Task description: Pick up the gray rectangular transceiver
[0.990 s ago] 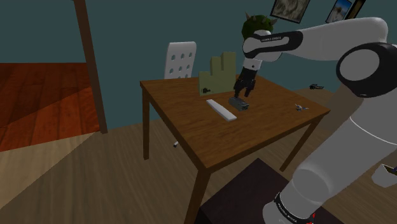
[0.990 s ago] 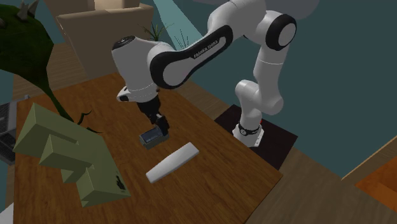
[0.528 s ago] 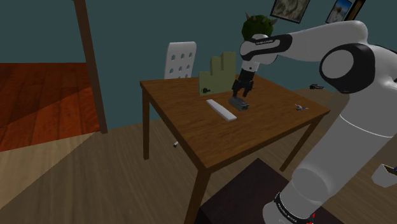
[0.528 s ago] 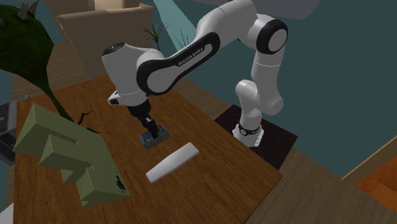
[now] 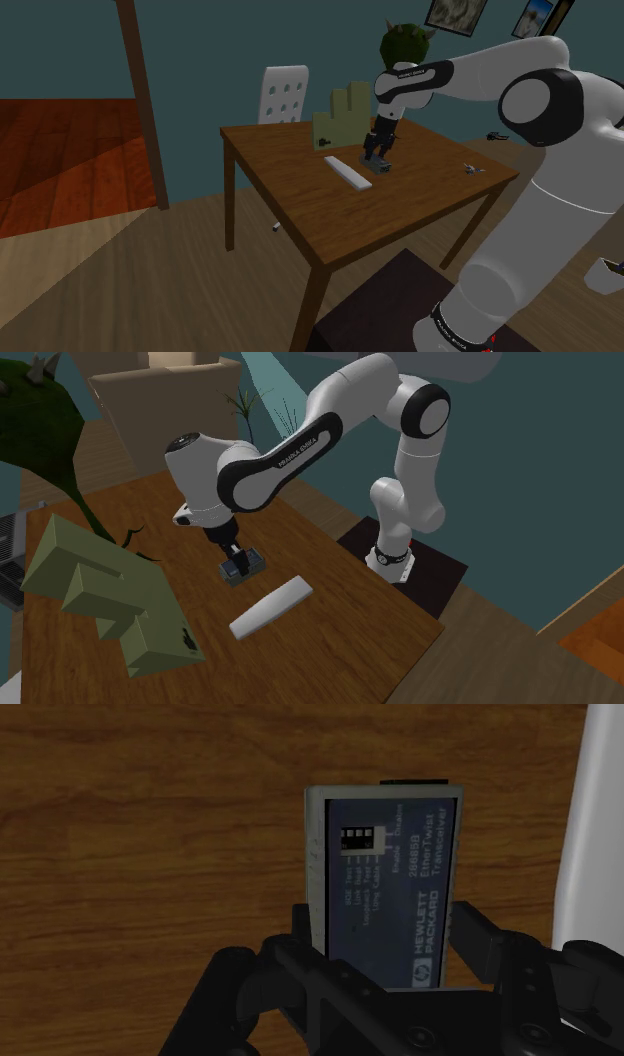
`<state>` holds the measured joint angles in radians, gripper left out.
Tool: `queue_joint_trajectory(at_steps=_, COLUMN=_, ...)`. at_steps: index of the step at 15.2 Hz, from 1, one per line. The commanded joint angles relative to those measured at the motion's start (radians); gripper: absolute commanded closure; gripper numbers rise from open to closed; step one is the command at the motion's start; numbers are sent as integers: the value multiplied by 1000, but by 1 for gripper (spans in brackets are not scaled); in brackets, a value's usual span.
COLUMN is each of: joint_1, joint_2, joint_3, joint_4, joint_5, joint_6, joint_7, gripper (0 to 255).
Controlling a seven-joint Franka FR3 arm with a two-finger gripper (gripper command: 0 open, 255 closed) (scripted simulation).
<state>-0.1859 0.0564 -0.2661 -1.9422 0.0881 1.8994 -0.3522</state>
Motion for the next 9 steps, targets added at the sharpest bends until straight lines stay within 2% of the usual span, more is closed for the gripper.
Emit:
queue_joint_trajectory(at_steps=1, joint_1=0, joint_2=1, joint_3=0, joint_4=-1, joint_5=0, joint_6=1, joint_7=0, gripper=255)
queue_joint_trajectory(at_steps=7, joint_1=0, joint_2=2, joint_3=0, joint_4=1, joint_5=0, joint_6=0, joint_7=0, gripper=255)
queue_joint_trajectory(at_steps=9, joint_1=0, joint_2=-6, joint_3=0, joint_4=20, joint_5=-2, joint_6=-25, joint_7=3, gripper=255)
